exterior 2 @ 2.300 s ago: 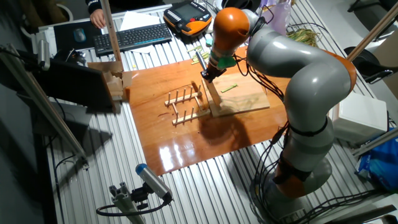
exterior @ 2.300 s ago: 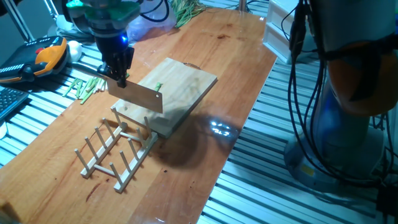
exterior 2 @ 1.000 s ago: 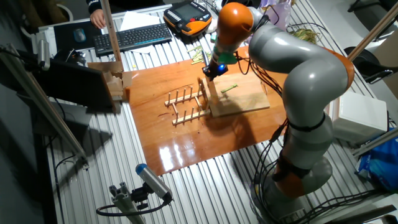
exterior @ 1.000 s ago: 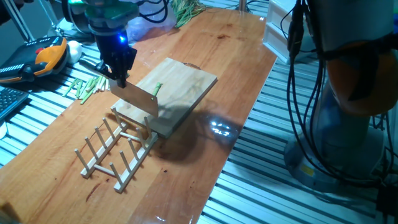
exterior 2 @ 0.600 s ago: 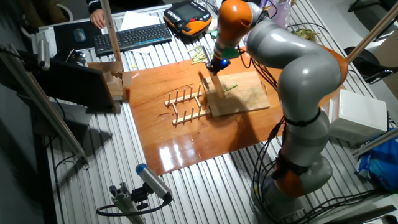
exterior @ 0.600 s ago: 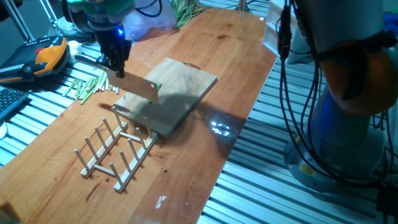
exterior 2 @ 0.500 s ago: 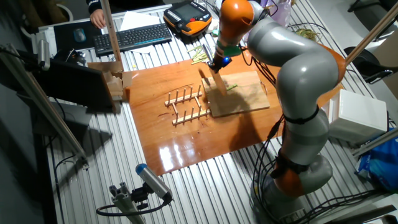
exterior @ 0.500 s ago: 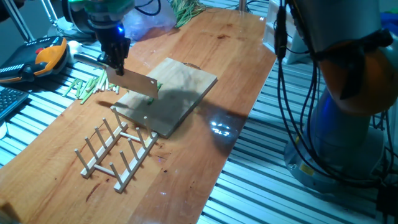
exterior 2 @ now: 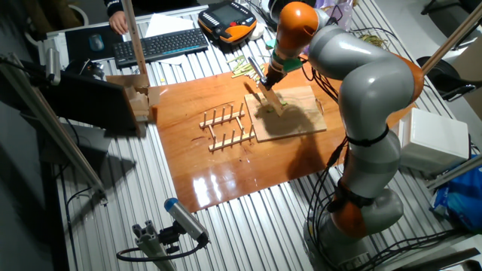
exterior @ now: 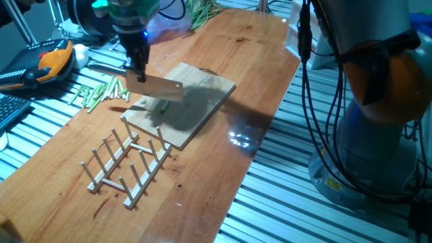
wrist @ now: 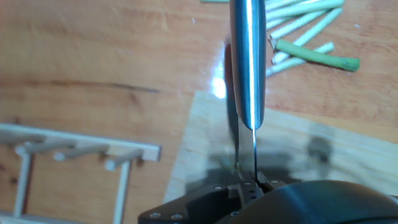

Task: Chop the green garlic

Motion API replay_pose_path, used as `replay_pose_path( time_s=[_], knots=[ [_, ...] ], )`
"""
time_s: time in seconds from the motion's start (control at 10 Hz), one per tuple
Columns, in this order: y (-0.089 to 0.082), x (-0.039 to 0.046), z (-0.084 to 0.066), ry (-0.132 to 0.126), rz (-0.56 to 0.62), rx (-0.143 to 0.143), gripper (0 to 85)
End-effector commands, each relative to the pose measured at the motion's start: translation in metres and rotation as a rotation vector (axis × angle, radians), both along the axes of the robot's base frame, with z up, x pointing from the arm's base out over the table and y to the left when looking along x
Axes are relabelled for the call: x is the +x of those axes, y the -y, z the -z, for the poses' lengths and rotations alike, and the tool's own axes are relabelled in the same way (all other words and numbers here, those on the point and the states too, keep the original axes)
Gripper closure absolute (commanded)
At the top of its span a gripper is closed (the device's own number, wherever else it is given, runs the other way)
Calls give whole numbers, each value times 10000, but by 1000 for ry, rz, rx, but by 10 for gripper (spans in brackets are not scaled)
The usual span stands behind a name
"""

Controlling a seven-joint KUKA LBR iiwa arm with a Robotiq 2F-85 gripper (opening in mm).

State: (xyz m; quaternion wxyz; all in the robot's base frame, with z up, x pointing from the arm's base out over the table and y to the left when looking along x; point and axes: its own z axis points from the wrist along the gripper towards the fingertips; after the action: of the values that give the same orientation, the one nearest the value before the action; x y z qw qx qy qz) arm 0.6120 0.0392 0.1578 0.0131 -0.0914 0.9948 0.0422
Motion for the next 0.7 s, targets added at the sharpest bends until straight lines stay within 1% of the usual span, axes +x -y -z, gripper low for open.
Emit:
replay_pose_path(
  time_s=[0.0, 0.1, 0.2, 0.3, 0.4, 0.5, 0.6],
  knots=[
    [44, -75, 80, 0, 51, -21, 850],
    [101, -146, 134, 4, 62, -33, 850],
    [127, -178, 152, -17, 73, -4, 850],
    [119, -182, 148, -13, 69, -21, 850],
    [119, -171, 152, 5, 61, -36, 850],
    [98, -137, 179, 11, 44, -47, 850],
    [87, -115, 222, 12, 37, -50, 850]
  ],
)
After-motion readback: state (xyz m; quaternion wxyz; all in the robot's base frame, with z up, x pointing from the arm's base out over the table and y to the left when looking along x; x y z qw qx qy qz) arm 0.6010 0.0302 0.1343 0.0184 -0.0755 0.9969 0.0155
